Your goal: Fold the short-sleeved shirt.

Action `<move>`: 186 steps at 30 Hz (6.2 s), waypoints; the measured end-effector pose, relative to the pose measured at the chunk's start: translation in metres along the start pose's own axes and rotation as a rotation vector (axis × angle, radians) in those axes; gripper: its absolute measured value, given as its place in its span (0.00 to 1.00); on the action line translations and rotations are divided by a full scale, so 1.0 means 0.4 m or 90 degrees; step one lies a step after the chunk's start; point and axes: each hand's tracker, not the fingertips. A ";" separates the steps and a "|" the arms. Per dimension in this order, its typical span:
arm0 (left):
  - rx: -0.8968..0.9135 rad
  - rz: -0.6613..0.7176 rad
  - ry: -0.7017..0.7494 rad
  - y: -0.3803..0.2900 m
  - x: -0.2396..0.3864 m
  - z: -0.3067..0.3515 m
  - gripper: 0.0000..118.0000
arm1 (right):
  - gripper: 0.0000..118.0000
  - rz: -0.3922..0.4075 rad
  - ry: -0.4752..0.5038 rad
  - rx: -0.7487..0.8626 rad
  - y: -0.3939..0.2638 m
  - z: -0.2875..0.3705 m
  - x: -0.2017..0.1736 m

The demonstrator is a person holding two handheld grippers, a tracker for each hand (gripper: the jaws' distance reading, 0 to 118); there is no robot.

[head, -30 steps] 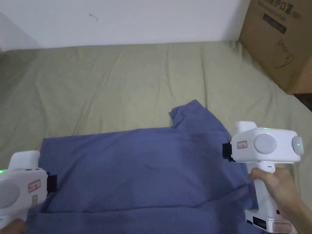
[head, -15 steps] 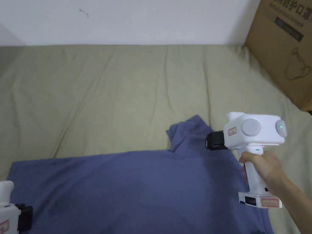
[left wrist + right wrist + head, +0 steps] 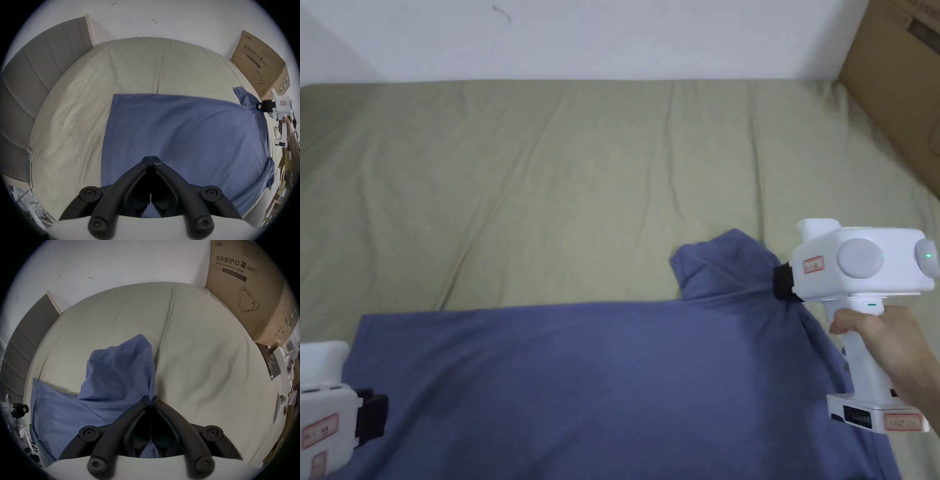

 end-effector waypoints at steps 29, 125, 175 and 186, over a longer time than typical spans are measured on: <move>-0.013 -0.002 0.026 0.269 -0.078 -0.173 0.00 | 0.00 0.004 0.010 -0.006 -0.019 0.034 0.007; -0.015 0.351 -0.248 -0.401 -0.400 0.156 0.03 | 0.00 0.056 0.098 -0.053 -0.604 0.355 -0.472; -0.019 -0.030 -0.298 -0.305 0.261 0.196 0.01 | 0.00 -0.071 0.089 -0.014 -0.713 0.403 -0.161; -0.125 -0.080 -0.358 -0.423 0.404 0.125 0.01 | 0.00 -0.079 0.097 -0.018 -0.722 0.406 -0.160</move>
